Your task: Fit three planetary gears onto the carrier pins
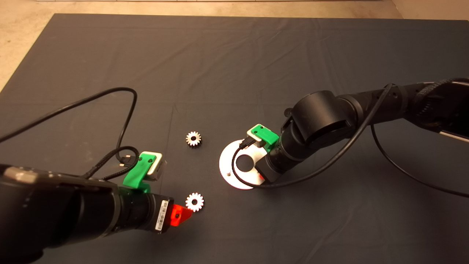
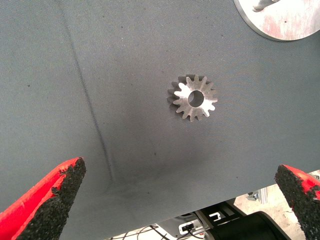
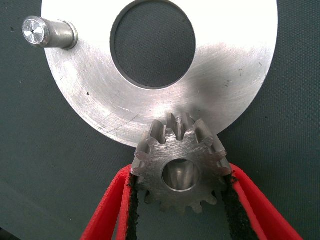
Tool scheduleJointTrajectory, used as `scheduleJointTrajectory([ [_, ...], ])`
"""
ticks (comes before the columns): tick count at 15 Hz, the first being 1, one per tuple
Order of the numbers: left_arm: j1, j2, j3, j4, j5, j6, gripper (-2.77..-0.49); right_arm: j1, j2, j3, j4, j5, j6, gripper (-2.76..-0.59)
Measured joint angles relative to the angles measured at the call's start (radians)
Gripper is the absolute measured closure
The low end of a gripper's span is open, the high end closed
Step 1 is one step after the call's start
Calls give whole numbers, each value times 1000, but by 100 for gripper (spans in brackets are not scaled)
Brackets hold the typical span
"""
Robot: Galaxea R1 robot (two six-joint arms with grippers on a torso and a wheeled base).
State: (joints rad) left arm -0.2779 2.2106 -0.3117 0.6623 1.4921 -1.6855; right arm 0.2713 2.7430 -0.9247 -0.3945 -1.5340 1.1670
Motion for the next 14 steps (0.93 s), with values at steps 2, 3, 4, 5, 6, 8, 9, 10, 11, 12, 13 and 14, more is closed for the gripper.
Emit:
scheduleJointTrajectory([
  [2,0,0,0,0,0,0,-276,0,0,0,0,0,0,-99],
  [3,0,0,0,0,0,0,-276,0,-1,0,0,0,0,-99],
  [4,0,0,0,0,0,0,-276,0,-1,0,0,0,0,-99],
  [5,0,0,0,0,0,0,-276,0,-1,0,0,0,0,-99],
  [6,0,0,0,0,0,0,-276,0,-3,0,0,2,0,-99],
  [8,0,0,0,0,0,0,-276,0,-4,0,0,1,-1,-99],
  [9,0,0,0,0,0,0,-276,0,-4,0,0,1,-8,-99],
  [10,0,0,0,0,0,0,-276,0,-4,0,0,1,-15,-99],
  [11,0,0,0,0,0,0,-276,0,-4,-2,0,1,-19,-99],
  [12,0,0,0,0,0,0,-276,0,-4,-4,0,3,-27,-99],
  [13,0,0,0,0,0,0,-276,0,-4,-8,0,5,-36,-99],
  [14,0,0,0,0,0,0,-276,-1,-4,-14,-1,4,-43,-99],
])
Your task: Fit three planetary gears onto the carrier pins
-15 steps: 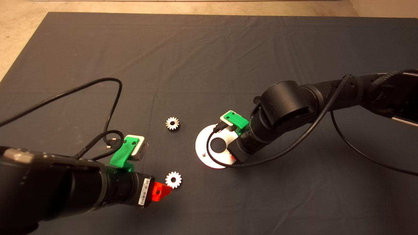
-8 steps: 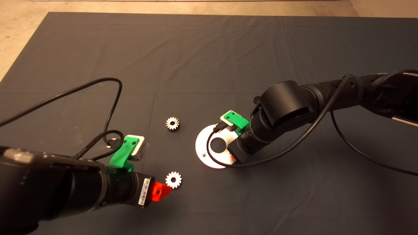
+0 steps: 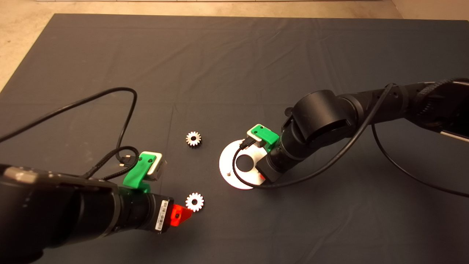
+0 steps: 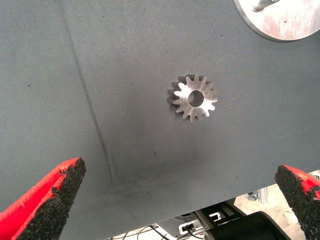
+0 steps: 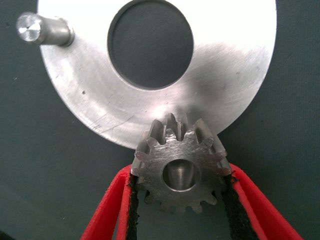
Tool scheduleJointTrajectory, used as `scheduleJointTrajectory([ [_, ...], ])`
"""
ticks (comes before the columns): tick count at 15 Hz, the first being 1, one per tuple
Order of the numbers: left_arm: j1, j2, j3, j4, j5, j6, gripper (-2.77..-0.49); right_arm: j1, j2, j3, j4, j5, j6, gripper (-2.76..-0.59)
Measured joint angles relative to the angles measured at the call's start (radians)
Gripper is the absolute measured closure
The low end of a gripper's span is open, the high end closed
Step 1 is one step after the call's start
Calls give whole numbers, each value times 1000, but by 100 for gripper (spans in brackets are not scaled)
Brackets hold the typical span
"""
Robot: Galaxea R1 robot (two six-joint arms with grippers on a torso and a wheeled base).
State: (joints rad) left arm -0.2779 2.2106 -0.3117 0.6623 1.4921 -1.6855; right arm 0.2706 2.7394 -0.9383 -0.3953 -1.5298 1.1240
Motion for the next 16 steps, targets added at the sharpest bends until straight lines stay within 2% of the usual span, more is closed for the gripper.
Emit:
scheduleJointTrajectory([
  [1,0,0,0,0,0,0,-276,-2,0,-11,0,6,-3,-99],
  [3,0,0,0,0,0,0,-276,-2,1,-17,0,8,-18,-99],
  [11,-6,0,0,0,0,0,-276,-2,4,-34,-4,0,-35,-99],
  [16,-5,0,0,0,0,0,-276,-2,4,-34,-3,1,-39,-100],
])
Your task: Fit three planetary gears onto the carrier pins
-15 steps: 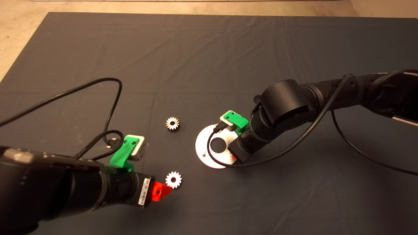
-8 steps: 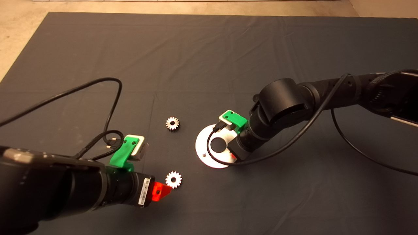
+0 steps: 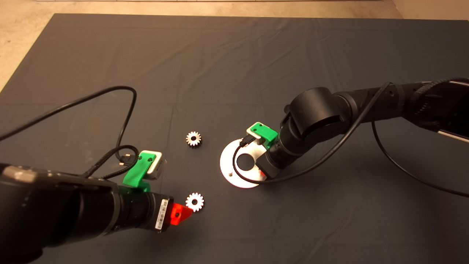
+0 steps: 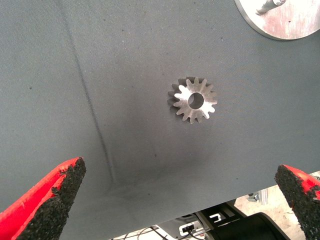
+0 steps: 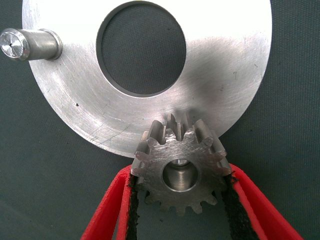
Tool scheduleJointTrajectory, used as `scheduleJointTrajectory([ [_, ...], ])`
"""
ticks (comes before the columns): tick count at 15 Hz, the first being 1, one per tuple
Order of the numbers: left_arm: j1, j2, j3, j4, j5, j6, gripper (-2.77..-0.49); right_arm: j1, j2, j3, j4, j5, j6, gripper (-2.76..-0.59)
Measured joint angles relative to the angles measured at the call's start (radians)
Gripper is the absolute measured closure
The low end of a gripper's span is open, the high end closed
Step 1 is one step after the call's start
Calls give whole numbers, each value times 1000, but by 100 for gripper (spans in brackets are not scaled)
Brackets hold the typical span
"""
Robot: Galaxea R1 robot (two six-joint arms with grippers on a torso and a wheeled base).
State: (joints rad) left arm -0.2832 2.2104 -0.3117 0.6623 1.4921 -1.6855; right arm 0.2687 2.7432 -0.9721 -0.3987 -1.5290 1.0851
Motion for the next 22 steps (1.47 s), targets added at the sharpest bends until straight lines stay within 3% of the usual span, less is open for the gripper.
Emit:
scheduleJointTrajectory([
  [10,-11,0,0,0,0,0,-276,0,0,0,0,-1,-4,-108],
  [16,-11,0,0,0,0,0,-276,0,0,0,0,-1,-4,-140],
  [19,-11,0,0,0,0,0,-276,1,0,0,0,-1,-3,-142],
  [22,-11,0,0,0,0,0,-276,1,0,0,0,-1,-2,-162],
])
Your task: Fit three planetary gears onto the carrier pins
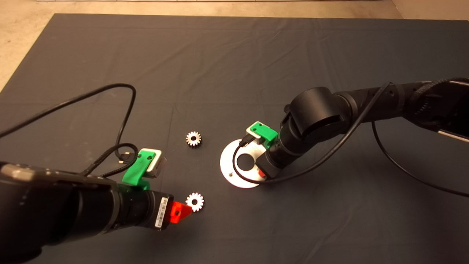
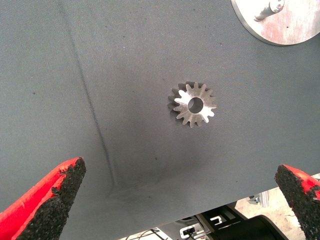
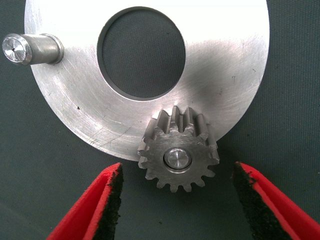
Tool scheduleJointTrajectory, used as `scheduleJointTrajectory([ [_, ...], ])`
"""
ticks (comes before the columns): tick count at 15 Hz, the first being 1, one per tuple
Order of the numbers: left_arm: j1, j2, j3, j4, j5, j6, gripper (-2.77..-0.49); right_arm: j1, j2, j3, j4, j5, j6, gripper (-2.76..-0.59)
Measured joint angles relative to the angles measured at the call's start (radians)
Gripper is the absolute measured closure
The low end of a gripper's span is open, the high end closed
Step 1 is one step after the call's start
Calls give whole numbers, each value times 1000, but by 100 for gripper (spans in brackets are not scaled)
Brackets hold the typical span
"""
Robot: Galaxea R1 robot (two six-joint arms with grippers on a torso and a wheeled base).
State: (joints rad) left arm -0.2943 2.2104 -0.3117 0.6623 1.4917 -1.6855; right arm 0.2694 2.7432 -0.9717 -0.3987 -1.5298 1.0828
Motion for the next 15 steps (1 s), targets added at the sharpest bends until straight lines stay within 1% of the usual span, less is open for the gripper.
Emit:
scheduleJointTrajectory([
  [2,0,0,0,0,0,0,-276,3,0,0,0,0,1,-172],
  [6,0,0,0,0,0,0,-276,23,0,0,0,0,7,-173],
  [8,0,0,0,0,0,0,-276,48,-8,0,0,0,7,-186],
  [9,0,0,0,0,0,0,-276,67,-20,0,0,1,7,-187],
  [11,0,0,0,0,0,0,-276,108,-65,4,9,4,7,-187],
  [12,0,0,0,0,0,0,-276,128,-102,12,26,3,8,-187],
  [13,0,0,0,0,1,1,-276,141,-150,37,48,3,12,-187],
  [14,0,-4,0,0,3,2,-276,147,-202,75,66,2,24,-187],
  [15,0,-5,0,-1,11,8,-276,149,-253,128,84,-1,44,-187],
])
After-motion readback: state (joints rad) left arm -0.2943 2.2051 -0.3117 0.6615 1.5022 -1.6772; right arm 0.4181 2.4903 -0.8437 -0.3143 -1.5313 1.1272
